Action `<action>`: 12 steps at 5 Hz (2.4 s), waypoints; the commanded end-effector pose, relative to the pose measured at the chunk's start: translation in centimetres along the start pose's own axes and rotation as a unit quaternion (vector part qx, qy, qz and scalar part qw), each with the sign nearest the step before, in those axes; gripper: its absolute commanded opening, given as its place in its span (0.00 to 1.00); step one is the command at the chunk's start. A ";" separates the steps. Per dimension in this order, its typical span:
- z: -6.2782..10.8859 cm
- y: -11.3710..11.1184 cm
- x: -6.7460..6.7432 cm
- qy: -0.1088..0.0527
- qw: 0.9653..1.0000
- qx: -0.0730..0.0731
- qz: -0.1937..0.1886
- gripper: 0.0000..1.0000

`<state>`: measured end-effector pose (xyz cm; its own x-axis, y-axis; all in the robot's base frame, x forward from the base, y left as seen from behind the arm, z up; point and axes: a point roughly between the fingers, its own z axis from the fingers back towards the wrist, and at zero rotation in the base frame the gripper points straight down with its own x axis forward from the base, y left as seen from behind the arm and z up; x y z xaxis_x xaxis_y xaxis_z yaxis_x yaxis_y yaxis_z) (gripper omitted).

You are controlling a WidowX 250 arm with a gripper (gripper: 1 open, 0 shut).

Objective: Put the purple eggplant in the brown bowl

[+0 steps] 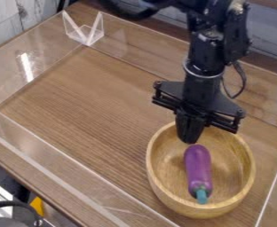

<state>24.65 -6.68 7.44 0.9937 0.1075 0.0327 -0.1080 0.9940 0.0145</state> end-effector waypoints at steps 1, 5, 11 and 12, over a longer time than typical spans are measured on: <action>0.5 0.0 0.1 -0.009 1.000 -0.001 -0.002 0.00; 0.1 0.2 0.0 -0.003 1.000 0.005 0.000 0.00; -0.4 0.4 -0.3 0.004 1.000 0.015 0.007 0.00; -0.4 0.4 -0.4 0.005 1.000 0.017 0.008 0.00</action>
<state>24.08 -6.16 6.54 0.9907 0.1356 0.0060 -0.1357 0.9895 0.0496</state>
